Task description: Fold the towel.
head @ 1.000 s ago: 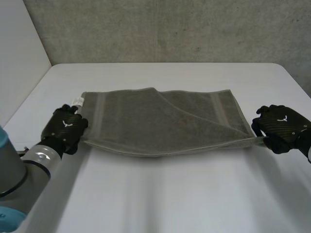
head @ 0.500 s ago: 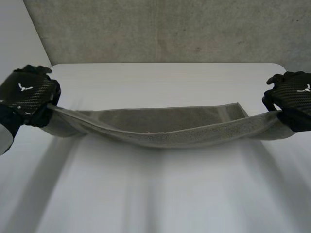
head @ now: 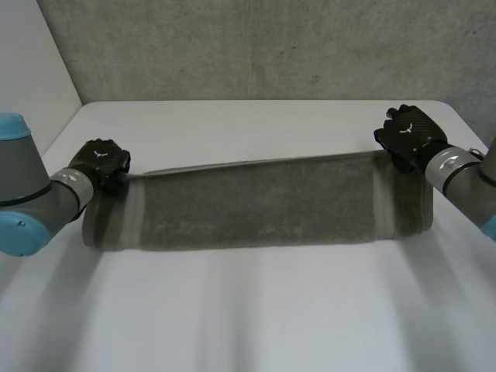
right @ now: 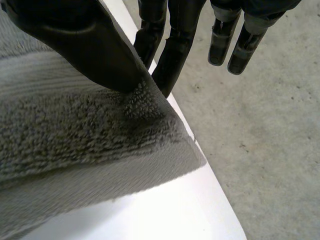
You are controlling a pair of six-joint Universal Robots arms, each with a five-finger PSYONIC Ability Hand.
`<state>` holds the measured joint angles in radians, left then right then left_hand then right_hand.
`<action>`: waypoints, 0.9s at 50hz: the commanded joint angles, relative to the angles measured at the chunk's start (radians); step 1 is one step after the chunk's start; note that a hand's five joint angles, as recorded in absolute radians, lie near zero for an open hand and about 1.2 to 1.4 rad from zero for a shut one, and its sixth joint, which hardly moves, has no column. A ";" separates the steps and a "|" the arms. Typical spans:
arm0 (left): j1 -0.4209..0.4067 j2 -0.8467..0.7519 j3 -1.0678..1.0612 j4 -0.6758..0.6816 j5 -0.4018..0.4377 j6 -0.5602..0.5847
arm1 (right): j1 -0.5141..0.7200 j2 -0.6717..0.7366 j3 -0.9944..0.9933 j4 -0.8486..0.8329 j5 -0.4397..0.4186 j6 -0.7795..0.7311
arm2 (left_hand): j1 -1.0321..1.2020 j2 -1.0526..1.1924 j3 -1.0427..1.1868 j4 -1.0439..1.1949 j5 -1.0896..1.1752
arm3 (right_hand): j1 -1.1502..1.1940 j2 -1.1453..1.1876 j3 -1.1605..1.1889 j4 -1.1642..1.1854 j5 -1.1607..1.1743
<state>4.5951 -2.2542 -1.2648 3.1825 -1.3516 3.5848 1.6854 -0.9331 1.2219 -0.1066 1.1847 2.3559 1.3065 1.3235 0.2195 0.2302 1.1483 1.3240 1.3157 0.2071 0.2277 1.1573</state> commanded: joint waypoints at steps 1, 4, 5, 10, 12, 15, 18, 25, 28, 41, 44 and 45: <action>-0.019 -0.077 0.071 0.007 0.003 0.002 | 0.017 0.135 -0.080 -0.051 0.029 0.016 | 0.090 0.073 -0.045 -0.056 0.073 | 0.072 0.081 -0.033 -0.053 0.064; -0.025 -0.102 0.088 0.020 0.005 0.002 | 0.020 0.172 -0.116 -0.062 0.036 0.022 | 0.090 0.073 -0.045 -0.056 0.073 | 0.072 0.081 -0.033 -0.053 0.064; -0.027 -0.113 0.093 0.034 0.002 0.003 | 0.020 0.172 -0.116 -0.062 0.036 0.022 | 0.090 0.073 -0.045 -0.056 0.073 | 0.072 0.081 -0.033 -0.053 0.064; -0.030 -0.134 0.102 0.083 -0.008 0.008 | 0.023 0.233 -0.173 -0.068 0.038 0.023 | 0.090 0.073 -0.045 -0.056 0.073 | 0.072 0.081 -0.033 -0.053 0.064; -0.035 -0.139 0.104 0.103 -0.018 0.008 | 0.027 0.244 -0.182 -0.071 0.033 0.023 | 0.090 0.073 -0.045 -0.056 0.073 | 0.072 0.081 -0.033 -0.053 0.064; -0.036 -0.146 0.104 0.142 -0.040 0.009 | 0.030 0.264 -0.200 -0.082 0.032 0.023 | 0.090 0.073 -0.045 -0.056 0.073 | 0.072 0.081 -0.033 -0.053 0.064; -0.039 -0.154 0.104 0.172 -0.052 0.009 | 0.034 0.284 -0.219 -0.102 0.041 0.023 | 0.008 -0.009 -0.045 -0.056 -0.008 | 0.072 0.081 -0.033 -0.053 0.064; -0.050 -0.153 0.102 0.174 -0.066 0.009 | 0.042 0.298 -0.229 -0.137 0.082 0.023 | -1.125 -1.142 -0.045 -0.056 -1.141 | -1.149 -1.141 -0.033 -0.053 -1.157; -0.061 -0.124 0.097 0.165 -0.066 0.008 | 0.046 0.263 -0.216 -0.179 0.134 0.023 | -1.125 -1.142 -0.045 -0.056 -1.142 | -1.149 -1.141 -0.033 -0.053 -1.157; -0.064 0.181 -0.151 0.122 -0.066 -0.006 | 0.005 -0.155 0.138 -0.278 0.171 0.319 | -1.125 -1.142 -0.045 -0.056 -1.142 | -1.149 -1.141 -0.033 -0.053 -1.157; -0.062 0.263 -0.252 0.129 -0.063 -0.008 | -0.027 -0.260 0.250 -0.250 0.152 0.359 | -1.122 -1.139 -0.045 -0.056 -1.139 | -1.149 -1.141 -0.033 -0.053 -1.157; -0.062 0.263 -0.252 0.129 -0.063 -0.008 | -0.038 -0.298 0.302 -0.217 0.129 0.359 | -1.122 -1.139 -0.045 -0.056 -1.139 | -1.149 -1.141 -0.033 -0.053 -1.157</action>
<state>4.5299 -2.1254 -1.3629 3.3050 -1.4201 3.5820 1.7032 -1.0303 1.3061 -0.3817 1.3640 2.6205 0.3007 0.2490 0.2195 0.2301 0.0517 0.2408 0.2522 0.2072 0.2278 0.0630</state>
